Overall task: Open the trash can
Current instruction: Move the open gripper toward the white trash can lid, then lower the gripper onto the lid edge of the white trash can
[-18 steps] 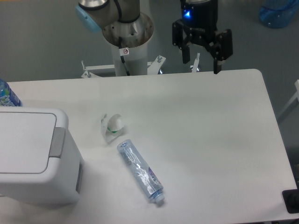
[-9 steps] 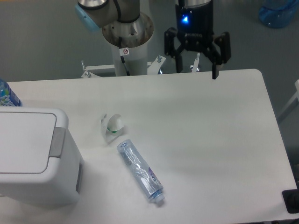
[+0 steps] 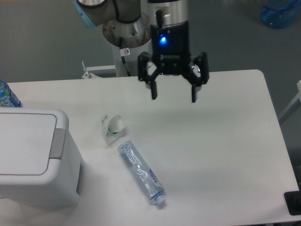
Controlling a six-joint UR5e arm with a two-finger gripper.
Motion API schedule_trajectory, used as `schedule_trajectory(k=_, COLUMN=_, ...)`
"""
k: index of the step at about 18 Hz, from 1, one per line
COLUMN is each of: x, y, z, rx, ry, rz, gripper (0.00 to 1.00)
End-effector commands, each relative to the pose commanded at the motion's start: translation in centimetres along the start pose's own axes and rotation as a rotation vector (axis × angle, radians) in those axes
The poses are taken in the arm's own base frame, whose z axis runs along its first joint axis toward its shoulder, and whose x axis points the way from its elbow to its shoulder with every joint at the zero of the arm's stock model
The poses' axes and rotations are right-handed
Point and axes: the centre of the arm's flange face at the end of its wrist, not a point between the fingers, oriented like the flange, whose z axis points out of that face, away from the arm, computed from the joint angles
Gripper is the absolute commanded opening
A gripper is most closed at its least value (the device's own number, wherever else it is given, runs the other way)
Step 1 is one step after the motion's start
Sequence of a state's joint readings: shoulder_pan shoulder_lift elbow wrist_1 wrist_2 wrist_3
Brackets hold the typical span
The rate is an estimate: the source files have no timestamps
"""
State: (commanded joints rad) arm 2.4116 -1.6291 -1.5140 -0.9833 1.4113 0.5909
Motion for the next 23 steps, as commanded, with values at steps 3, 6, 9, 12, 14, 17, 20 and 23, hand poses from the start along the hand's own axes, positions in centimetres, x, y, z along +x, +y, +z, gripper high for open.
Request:
schedule_trajectory(k=3, x=2.2, y=-0.6, z=0.5, rx=-0.001, ry=0.026, rz=-0.071, gripper=1.0)
schedule_trajectory(k=6, x=3.9, y=-1.2, z=1.2, rx=0.0, ry=0.052, rz=-0.125, gripper=1.0)
schedule_trajectory(k=9, x=5.5, y=-2.2, z=2.8, rx=-0.009, ry=0.091, rz=-0.183, gripper=1.0)
schedule_trajectory(k=12, x=7.5, y=-3.1, z=4.0, rx=-0.015, ry=0.118, rz=-0.168, gripper=1.0)
schedule_trajectory(k=14, x=8.6, y=-3.5, z=4.4, rx=-0.011, ry=0.129, rz=-0.151, gripper=1.0)
schedule_trajectory(k=17, x=9.5, y=-4.2, z=5.4, rx=-0.006, ry=0.138, rz=-0.137, gripper=1.0)
schedule_trajectory(k=20, x=9.9, y=-4.9, z=6.1, rx=-0.01, ry=0.144, rz=-0.145, gripper=1.0)
schedule_trajectory(k=23, x=10.8, y=-4.9, z=6.6, rx=-0.02, ry=0.155, rz=-0.16, gripper=1.0)
